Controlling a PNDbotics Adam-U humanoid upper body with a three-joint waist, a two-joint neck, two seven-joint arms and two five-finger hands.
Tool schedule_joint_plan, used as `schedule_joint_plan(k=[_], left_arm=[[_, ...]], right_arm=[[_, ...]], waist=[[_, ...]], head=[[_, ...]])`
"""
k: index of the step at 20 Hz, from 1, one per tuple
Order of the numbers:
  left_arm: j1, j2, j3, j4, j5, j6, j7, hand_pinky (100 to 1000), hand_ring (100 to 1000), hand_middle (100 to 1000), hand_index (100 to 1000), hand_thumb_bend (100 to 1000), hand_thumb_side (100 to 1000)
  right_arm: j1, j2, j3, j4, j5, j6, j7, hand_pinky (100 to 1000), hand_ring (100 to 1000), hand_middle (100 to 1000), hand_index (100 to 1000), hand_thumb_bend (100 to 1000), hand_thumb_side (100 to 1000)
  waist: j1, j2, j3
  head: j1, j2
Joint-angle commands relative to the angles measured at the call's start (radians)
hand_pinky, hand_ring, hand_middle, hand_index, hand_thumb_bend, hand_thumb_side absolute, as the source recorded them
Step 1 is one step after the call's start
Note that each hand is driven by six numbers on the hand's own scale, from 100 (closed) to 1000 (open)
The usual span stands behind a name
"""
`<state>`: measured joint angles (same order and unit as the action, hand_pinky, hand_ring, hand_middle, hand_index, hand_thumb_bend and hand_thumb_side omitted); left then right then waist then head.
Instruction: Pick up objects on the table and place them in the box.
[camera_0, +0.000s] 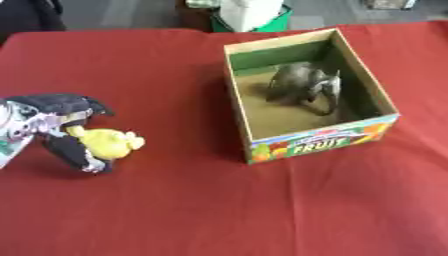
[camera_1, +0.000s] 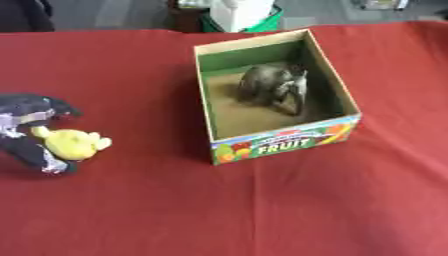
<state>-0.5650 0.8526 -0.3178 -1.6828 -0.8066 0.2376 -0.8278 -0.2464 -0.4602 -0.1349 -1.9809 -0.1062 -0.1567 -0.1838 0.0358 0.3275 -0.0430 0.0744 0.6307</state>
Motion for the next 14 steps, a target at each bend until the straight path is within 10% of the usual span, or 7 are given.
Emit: schedule_joint_plan(k=[1,14], left_arm=[[-0.014,0.017,0.007,0.012,-0.026,0.002,0.001,813,860,901,950,477,453],[-0.012,-0.015,-0.009,0.088,-0.042,-0.007,0.04,792,840,860,899,357,411]], right_arm=[[-0.008,-0.012,-0.005,-0.019,0.005,0.002,0.001,682,772,623,811,100,1000],[-0.008,-0.007,-0.007,-0.019,0.007,0.003,-0.001,683,770,623,811,100,1000]], waist=[[-0.002,-0.014,-0.001],[-0.007,-0.008,-0.006]], head=[[0.005,-0.016],[0.012,-0.019]])
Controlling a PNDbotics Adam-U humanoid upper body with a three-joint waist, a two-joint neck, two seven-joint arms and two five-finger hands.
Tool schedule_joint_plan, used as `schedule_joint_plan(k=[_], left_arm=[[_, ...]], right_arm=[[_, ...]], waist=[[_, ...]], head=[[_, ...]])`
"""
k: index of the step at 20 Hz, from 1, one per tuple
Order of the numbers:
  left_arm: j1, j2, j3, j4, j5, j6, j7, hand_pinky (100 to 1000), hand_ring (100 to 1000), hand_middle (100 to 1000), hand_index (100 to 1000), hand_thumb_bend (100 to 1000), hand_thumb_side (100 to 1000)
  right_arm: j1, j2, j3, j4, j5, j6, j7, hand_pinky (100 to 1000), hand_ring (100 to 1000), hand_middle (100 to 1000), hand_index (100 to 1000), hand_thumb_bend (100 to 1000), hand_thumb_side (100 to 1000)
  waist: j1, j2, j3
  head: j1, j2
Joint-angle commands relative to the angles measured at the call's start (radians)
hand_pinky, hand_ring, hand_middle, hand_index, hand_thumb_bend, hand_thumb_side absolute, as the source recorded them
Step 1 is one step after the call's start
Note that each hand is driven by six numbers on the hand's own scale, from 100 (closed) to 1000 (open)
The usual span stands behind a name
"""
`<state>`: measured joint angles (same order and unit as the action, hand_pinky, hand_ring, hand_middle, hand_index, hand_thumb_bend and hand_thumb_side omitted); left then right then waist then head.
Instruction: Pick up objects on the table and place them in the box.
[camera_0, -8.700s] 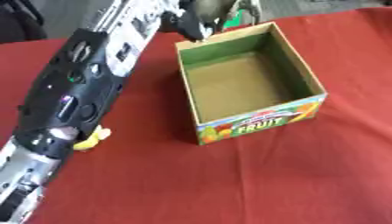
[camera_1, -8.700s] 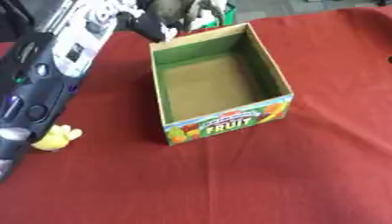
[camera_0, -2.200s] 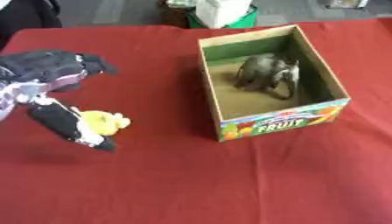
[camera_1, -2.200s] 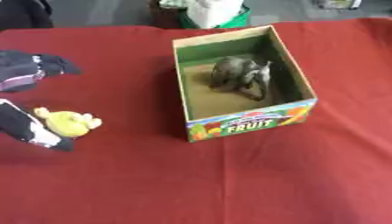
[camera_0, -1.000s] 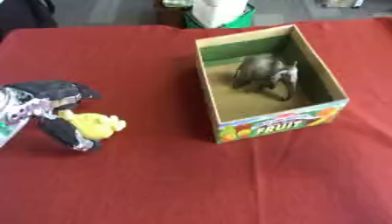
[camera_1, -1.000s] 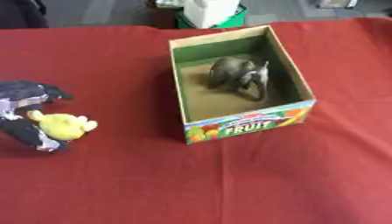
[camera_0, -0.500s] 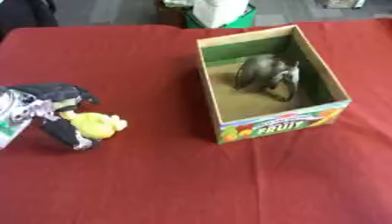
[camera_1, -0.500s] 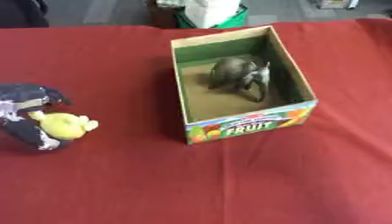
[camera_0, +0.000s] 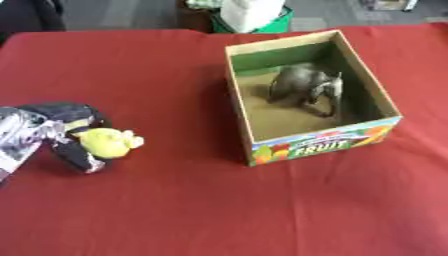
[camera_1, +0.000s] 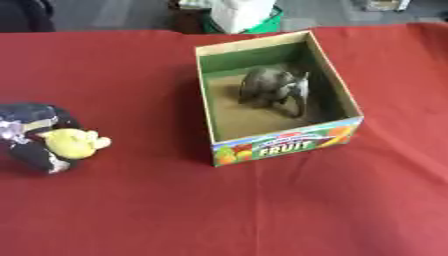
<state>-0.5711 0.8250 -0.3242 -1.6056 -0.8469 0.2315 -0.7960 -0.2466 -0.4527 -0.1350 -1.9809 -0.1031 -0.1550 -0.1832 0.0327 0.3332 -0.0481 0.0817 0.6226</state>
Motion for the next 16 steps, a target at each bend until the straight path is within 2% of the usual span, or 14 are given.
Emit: schedule_joint_plan(k=[1,5,8,9,11,12,14,16], left_arm=[[-0.005,0.011,-0.003,0.014,-0.001,-0.001,0.01,792,839,859,898,355,410],[-0.005,0.007,-0.004,0.021,-0.007,0.004,0.029,781,827,840,877,280,393],[-0.007,0.007,-0.003,0.018,-0.007,0.009,0.036,769,811,823,858,134,361],[-0.007,0.008,-0.003,0.014,-0.004,0.009,0.033,767,810,822,857,130,359],[-0.007,0.013,-0.003,0.003,0.006,0.004,0.013,768,812,828,862,177,371],[-0.006,0.017,-0.003,-0.005,0.011,0.0,-0.002,769,814,832,867,237,399],[-0.007,0.026,0.0,-0.025,0.025,-0.009,-0.036,769,812,827,860,263,410],[-0.009,0.035,0.007,-0.044,0.034,-0.012,-0.06,763,802,810,840,250,412]], right_arm=[[-0.008,-0.014,-0.007,-0.019,0.004,0.002,-0.001,683,770,623,811,100,1000],[-0.006,-0.013,-0.008,-0.019,0.006,0.003,-0.002,683,769,623,811,100,1000],[-0.004,-0.012,-0.008,-0.019,0.007,0.005,-0.001,683,769,623,812,100,1000],[-0.003,-0.012,-0.008,-0.019,0.008,0.006,0.0,683,769,623,812,100,1000],[-0.002,-0.013,-0.008,-0.019,0.01,0.008,0.0,683,769,623,812,100,1000],[-0.001,-0.013,-0.008,-0.019,0.01,0.009,0.0,683,769,623,812,100,1000],[0.0,-0.014,-0.008,-0.019,0.01,0.01,-0.002,683,769,623,812,100,1000],[0.0,-0.014,-0.008,-0.019,0.01,0.012,-0.003,683,769,623,812,100,1000]], waist=[[-0.004,-0.013,-0.001],[-0.004,-0.011,-0.002],[-0.003,-0.01,-0.001],[-0.002,-0.011,-0.001],[-0.001,-0.011,-0.001],[-0.001,-0.012,0.0],[0.0,-0.013,0.002],[0.001,-0.015,0.004]], head=[[0.005,-0.012],[0.006,-0.011],[0.006,-0.008],[0.006,-0.008],[0.006,-0.006],[0.006,-0.005],[0.006,-0.004],[0.006,-0.004]])
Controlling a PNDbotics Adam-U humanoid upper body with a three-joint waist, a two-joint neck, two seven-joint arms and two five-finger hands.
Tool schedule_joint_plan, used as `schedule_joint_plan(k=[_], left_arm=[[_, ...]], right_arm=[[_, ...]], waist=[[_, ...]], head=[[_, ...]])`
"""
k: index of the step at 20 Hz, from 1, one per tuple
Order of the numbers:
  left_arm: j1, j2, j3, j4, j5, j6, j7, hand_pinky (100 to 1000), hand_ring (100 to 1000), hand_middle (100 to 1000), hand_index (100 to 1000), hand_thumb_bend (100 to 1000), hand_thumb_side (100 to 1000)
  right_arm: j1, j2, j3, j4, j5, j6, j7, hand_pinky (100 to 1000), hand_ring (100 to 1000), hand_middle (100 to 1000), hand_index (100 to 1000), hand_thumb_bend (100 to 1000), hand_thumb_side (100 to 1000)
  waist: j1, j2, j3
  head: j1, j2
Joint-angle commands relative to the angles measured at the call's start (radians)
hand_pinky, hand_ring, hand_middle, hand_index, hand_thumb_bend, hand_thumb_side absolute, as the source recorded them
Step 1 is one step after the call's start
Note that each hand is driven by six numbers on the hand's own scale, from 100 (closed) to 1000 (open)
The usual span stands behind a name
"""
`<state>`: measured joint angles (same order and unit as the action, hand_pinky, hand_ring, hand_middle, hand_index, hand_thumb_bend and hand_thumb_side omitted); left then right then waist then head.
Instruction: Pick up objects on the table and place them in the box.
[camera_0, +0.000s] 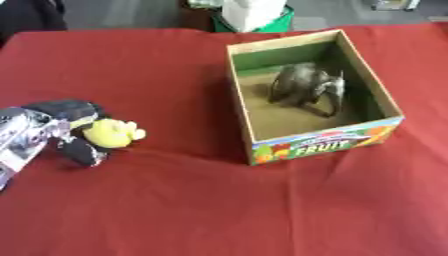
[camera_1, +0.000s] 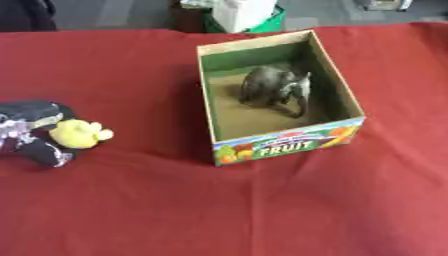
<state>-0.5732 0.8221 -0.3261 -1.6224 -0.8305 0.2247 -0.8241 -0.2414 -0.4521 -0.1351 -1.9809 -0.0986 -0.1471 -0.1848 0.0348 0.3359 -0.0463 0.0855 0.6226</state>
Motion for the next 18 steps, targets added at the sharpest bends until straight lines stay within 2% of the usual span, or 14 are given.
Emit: schedule_joint_plan(k=[1,6,9,11,13,17,18], left_arm=[[-0.009,0.042,0.013,-0.036,0.019,-0.005,-0.041,761,800,807,836,250,414],[-0.014,0.057,0.024,-0.063,0.035,-0.003,-0.078,764,797,811,847,328,469],[-0.018,0.064,0.028,-0.073,0.047,-0.003,-0.082,759,790,800,831,288,466],[-0.022,0.064,0.033,-0.079,0.049,0.002,-0.083,745,777,783,816,196,453],[-0.024,0.063,0.035,-0.085,0.047,0.012,-0.077,712,748,747,784,100,397],[-0.024,0.055,0.034,-0.084,0.026,0.051,-0.027,631,663,629,690,100,266],[-0.023,0.053,0.031,-0.084,0.017,0.063,-0.01,631,663,629,690,100,266]], right_arm=[[-0.005,-0.015,-0.007,-0.019,0.005,0.005,-0.002,683,769,623,812,100,1000],[-0.003,-0.017,-0.007,-0.019,0.006,0.006,-0.002,684,768,623,812,100,1000],[-0.003,-0.017,-0.007,-0.019,0.006,0.007,-0.002,684,769,623,812,100,1000],[-0.004,-0.017,-0.006,-0.019,0.005,0.008,-0.002,684,769,623,813,100,1000],[-0.004,-0.016,-0.006,-0.019,0.004,0.009,-0.002,684,768,623,814,100,1000],[-0.004,-0.014,-0.006,-0.019,0.002,0.009,-0.004,683,768,621,814,100,1000],[-0.004,-0.014,-0.007,-0.019,0.001,0.009,-0.004,683,768,621,814,100,1000]], waist=[[0.0,-0.018,0.003],[0.002,-0.021,0.003],[0.004,-0.022,0.003],[0.005,-0.023,0.004],[0.006,-0.023,0.005],[0.006,-0.023,0.003],[0.006,-0.023,0.002]], head=[[0.002,-0.004],[0.003,-0.003],[0.004,-0.003],[0.004,-0.004],[0.005,-0.005],[0.006,-0.007],[0.006,-0.008]])
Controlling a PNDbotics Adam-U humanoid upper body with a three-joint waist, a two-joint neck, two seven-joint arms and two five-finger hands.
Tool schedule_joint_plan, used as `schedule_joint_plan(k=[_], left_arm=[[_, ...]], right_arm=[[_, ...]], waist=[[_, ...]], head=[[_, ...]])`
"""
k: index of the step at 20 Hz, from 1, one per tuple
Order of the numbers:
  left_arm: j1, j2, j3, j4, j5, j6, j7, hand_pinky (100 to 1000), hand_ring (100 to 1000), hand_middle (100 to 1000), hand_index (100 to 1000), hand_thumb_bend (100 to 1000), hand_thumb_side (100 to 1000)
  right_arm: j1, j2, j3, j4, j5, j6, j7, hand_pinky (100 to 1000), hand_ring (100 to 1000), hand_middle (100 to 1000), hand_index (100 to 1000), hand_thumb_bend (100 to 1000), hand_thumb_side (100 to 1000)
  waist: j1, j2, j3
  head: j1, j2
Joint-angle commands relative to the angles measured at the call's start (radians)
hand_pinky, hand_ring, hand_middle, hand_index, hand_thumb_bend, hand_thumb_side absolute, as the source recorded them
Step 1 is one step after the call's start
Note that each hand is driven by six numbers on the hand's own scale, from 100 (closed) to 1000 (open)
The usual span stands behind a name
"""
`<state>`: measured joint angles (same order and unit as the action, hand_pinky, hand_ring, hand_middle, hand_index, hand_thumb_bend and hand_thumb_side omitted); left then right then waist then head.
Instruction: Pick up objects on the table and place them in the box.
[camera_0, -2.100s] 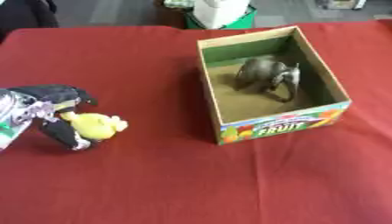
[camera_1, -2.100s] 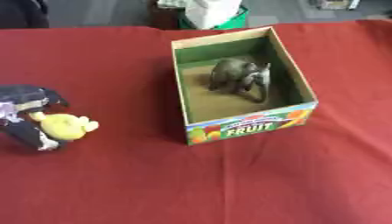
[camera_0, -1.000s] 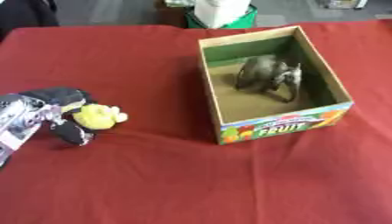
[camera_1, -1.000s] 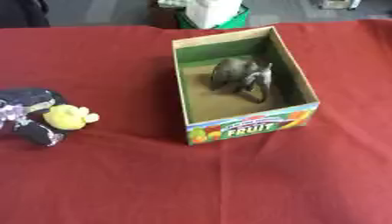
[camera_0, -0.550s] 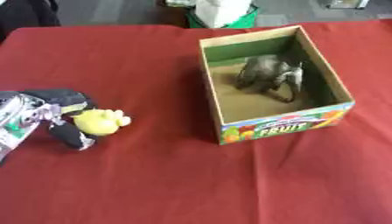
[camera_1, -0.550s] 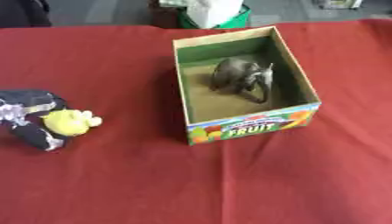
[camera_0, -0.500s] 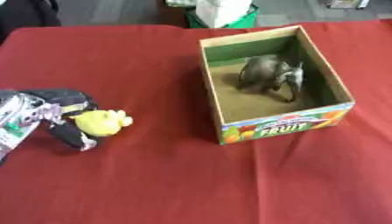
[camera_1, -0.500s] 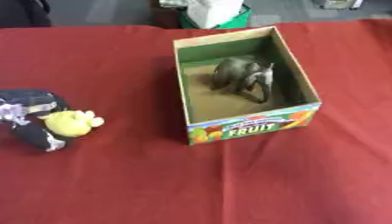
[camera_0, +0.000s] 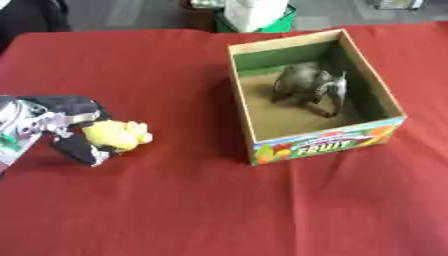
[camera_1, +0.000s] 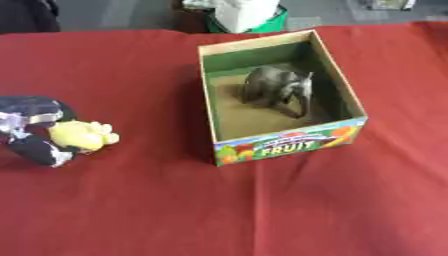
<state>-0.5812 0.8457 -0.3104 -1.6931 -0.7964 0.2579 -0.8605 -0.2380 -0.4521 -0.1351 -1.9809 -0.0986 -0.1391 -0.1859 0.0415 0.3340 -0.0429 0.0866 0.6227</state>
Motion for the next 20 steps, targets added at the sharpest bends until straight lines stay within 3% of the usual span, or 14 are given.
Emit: schedule_joint_plan(k=[1,7,8,10,13,14,15,20], left_arm=[[-0.014,0.027,0.013,-0.011,-0.025,0.042,0.044,593,618,579,646,100,226],[-0.017,0.018,0.013,-0.019,-0.032,0.107,0.176,510,534,470,508,100,236],[-0.018,0.018,0.013,-0.023,-0.029,0.118,0.202,510,534,470,508,100,236],[-0.022,0.016,0.016,-0.03,-0.024,0.136,0.25,492,514,449,410,100,219],[-0.029,0.011,0.021,-0.038,-0.017,0.157,0.309,490,509,442,385,100,218],[-0.032,0.009,0.023,-0.041,-0.014,0.161,0.323,488,507,439,379,100,428],[-0.039,0.007,0.027,-0.047,-0.013,0.163,0.335,486,504,435,376,100,222],[-0.114,-0.02,0.052,-0.098,-0.016,0.16,0.361,486,495,426,372,100,240]], right_arm=[[-0.008,-0.014,-0.007,-0.019,0.001,0.0,-0.004,683,768,621,814,100,1000],[-0.008,-0.013,-0.008,-0.019,-0.002,0.0,-0.005,684,769,620,815,100,1000],[-0.009,-0.013,-0.007,-0.019,-0.002,0.0,-0.004,684,769,620,815,100,1000],[-0.009,-0.013,-0.007,-0.019,-0.002,0.001,-0.004,683,769,620,815,100,1000],[-0.008,-0.014,-0.008,-0.019,-0.002,0.002,-0.005,683,768,621,815,100,1000],[-0.007,-0.014,-0.008,-0.019,-0.002,0.001,-0.005,683,768,621,815,100,1000],[-0.007,-0.015,-0.009,-0.019,-0.002,0.001,-0.006,683,768,621,815,100,1000],[-0.003,-0.02,-0.01,-0.019,0.0,0.004,-0.007,683,769,621,814,100,1000]], waist=[[0.0,-0.021,-0.002],[-0.001,-0.023,-0.003],[0.0,-0.024,-0.003],[0.0,-0.025,-0.001],[0.001,-0.026,-0.001],[0.001,-0.027,0.0],[0.001,-0.028,0.0],[0.004,-0.035,0.008]], head=[[0.005,-0.009],[0.004,-0.013],[0.003,-0.014],[0.004,-0.013],[0.002,-0.011],[0.001,-0.01],[0.0,-0.009],[-0.014,0.001]])
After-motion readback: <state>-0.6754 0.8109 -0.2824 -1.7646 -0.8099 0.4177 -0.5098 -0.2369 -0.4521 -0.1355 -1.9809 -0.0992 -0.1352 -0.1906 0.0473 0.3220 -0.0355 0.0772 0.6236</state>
